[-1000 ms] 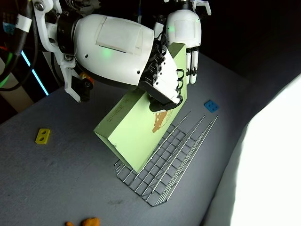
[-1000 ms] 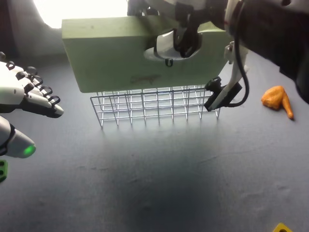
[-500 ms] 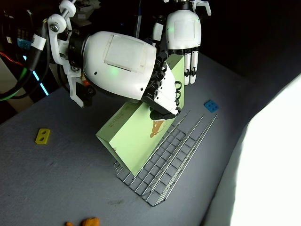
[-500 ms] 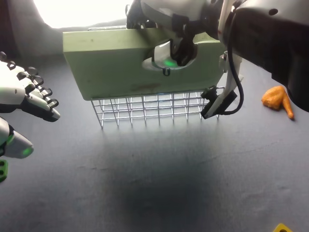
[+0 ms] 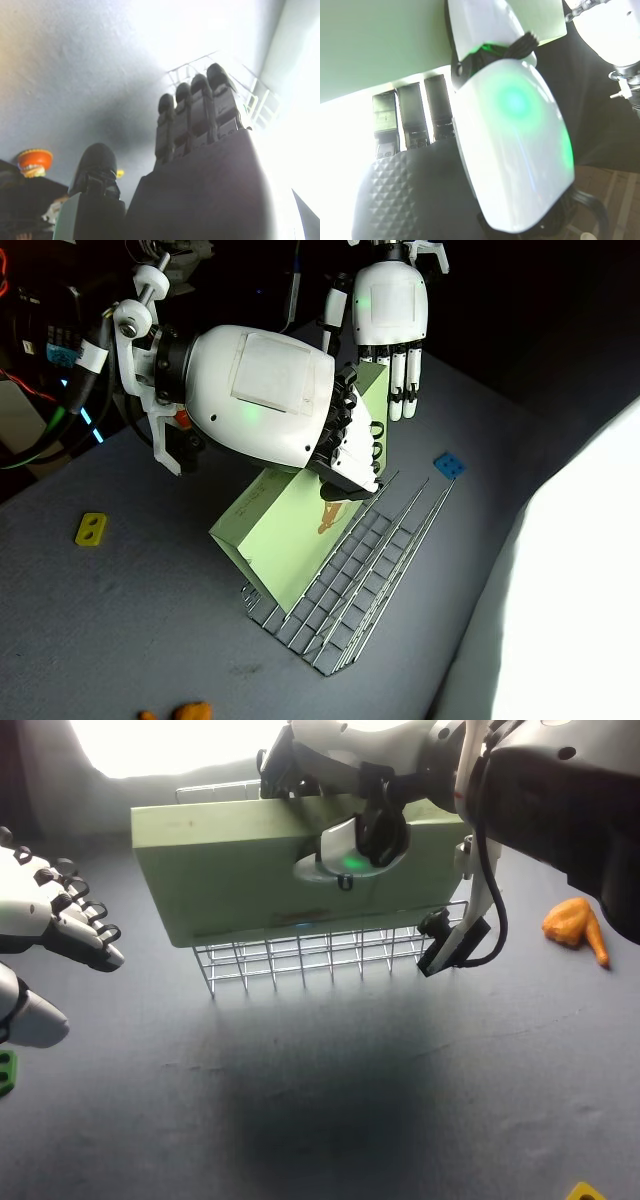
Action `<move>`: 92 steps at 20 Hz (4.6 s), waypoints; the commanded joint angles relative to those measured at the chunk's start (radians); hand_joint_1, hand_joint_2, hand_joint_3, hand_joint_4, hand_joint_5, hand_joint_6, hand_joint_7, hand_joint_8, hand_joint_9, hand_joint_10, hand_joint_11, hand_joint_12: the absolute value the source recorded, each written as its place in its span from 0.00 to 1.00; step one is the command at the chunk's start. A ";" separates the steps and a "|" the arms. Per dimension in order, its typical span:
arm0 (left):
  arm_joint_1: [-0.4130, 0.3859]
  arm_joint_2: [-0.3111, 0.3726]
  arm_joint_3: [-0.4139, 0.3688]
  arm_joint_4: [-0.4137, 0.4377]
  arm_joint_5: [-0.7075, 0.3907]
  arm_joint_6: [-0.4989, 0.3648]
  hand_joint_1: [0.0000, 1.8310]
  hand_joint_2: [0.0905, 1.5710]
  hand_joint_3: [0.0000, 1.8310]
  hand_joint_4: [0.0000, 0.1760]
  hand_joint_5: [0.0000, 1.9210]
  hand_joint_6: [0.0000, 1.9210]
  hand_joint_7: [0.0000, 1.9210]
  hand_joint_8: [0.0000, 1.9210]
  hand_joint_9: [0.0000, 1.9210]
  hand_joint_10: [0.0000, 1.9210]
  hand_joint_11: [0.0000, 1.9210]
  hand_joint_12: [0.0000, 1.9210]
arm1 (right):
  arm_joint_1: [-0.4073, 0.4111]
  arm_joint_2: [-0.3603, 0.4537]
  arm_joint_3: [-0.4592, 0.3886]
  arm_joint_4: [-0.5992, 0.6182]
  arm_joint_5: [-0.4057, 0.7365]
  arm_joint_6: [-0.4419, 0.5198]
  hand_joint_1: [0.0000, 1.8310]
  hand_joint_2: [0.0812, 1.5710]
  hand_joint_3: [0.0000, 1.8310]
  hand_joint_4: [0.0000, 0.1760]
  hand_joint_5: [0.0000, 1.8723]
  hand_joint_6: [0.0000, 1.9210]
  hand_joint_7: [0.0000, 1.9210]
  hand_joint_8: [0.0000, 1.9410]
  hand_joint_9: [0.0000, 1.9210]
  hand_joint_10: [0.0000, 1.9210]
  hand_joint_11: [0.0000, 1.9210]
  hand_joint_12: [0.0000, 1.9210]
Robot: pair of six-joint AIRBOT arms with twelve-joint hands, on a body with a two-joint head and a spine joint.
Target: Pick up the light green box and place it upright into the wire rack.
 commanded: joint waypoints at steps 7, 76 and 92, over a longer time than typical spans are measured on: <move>-0.003 0.000 0.001 0.009 0.065 0.004 0.04 0.83 0.00 0.00 0.11 0.01 0.08 0.00 0.06 0.00 0.00 0.14 | -0.024 0.008 0.002 -0.045 -0.014 0.035 0.68 0.73 0.00 0.00 0.52 0.41 0.43 0.76 0.35 0.78 0.26 0.92; 0.001 -0.004 -0.002 0.009 0.065 0.004 0.07 0.83 0.00 0.00 0.07 0.00 0.08 0.00 0.04 0.00 0.00 0.00 | -0.112 -0.044 0.156 -0.145 -0.024 0.191 0.51 0.64 0.00 0.00 0.22 0.05 0.26 0.03 0.22 0.23 0.00 0.77; -0.005 -0.004 -0.006 0.009 0.065 0.004 0.07 0.83 0.00 0.00 0.07 0.00 0.08 0.00 0.04 0.00 0.00 0.00 | -0.037 0.120 0.029 -0.436 0.050 0.319 0.51 0.63 0.00 0.00 0.23 0.02 0.27 0.01 0.24 0.20 0.00 0.76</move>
